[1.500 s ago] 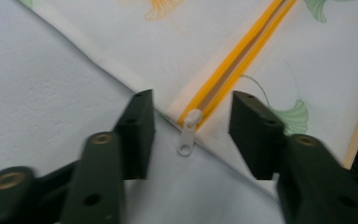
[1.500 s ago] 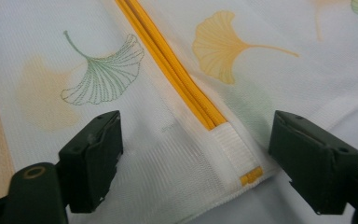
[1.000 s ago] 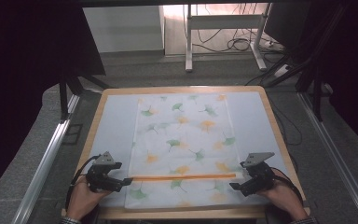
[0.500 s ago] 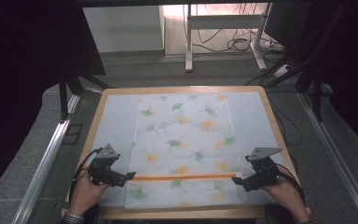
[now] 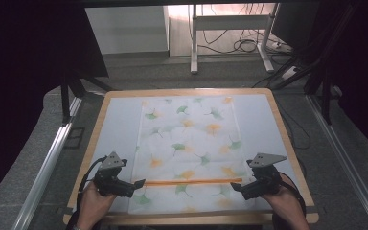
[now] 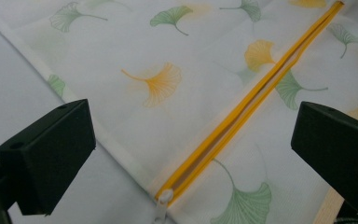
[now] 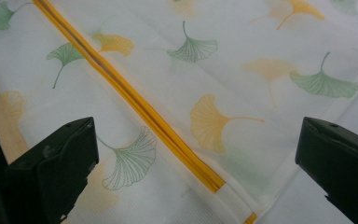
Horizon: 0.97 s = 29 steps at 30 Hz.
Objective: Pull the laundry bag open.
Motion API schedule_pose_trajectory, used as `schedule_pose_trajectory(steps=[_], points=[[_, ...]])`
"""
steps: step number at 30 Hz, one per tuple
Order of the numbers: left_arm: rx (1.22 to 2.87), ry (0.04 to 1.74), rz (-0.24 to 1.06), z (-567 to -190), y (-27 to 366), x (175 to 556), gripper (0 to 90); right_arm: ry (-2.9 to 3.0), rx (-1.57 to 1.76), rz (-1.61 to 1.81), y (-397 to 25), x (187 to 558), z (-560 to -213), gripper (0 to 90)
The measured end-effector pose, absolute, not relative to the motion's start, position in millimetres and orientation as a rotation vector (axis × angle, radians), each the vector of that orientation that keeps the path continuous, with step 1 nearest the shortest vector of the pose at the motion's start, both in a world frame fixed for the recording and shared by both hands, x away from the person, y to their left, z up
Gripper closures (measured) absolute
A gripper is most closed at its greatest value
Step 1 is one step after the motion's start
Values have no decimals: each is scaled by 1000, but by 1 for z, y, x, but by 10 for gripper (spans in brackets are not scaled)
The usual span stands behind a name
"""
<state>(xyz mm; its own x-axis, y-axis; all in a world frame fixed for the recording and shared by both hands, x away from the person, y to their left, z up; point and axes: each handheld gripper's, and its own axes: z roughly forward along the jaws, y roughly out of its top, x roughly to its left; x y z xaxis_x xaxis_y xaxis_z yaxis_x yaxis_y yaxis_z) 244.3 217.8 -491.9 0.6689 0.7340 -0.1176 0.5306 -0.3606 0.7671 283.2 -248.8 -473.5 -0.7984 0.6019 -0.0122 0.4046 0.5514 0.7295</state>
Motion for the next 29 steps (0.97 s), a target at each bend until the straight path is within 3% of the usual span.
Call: schedule_pose_trajectory(steps=[14,22,29], points=[[2095,939,356,-509,211,224,0,2506,872,1174,-237,262,-481,0],[2227,940,389,-520,201,224,0,2533,840,1165,-235,262,-495,0],[2225,949,384,-521,203,225,0,2540,821,1121,-238,265,-499,0]])
